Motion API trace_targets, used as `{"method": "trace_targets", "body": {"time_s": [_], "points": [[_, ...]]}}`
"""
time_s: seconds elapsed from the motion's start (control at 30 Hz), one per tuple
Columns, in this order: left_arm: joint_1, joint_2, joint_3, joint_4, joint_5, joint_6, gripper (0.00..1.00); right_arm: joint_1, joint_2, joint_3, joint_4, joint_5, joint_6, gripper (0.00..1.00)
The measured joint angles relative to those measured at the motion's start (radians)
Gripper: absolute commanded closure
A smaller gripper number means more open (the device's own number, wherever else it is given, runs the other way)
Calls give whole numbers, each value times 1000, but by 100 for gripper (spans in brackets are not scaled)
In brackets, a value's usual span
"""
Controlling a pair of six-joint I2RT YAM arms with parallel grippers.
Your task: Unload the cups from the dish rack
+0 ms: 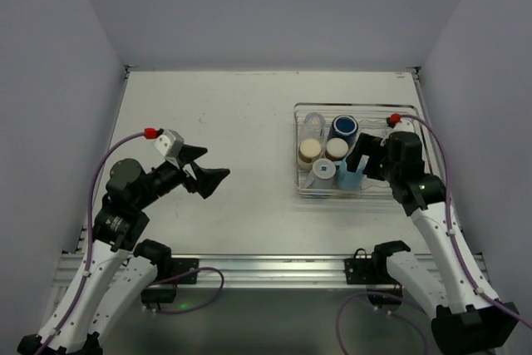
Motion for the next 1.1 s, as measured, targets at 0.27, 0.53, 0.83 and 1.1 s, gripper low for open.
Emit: {"method": "trace_targets", "body": {"time_s": [0.27, 0.53, 0.83, 1.1], "points": [[-20, 21, 0, 3, 0, 0, 0, 81, 183, 23, -4, 97, -20, 3], [-39, 19, 0, 3, -5, 0, 0, 108, 303, 38, -34, 160, -36, 3], [-57, 19, 0, 3, -15, 1, 0, 122, 417, 79, -35, 173, -53, 9], [-59, 18, 0, 2, -23, 7, 0, 140, 494, 92, -41, 200, -77, 9]]}}
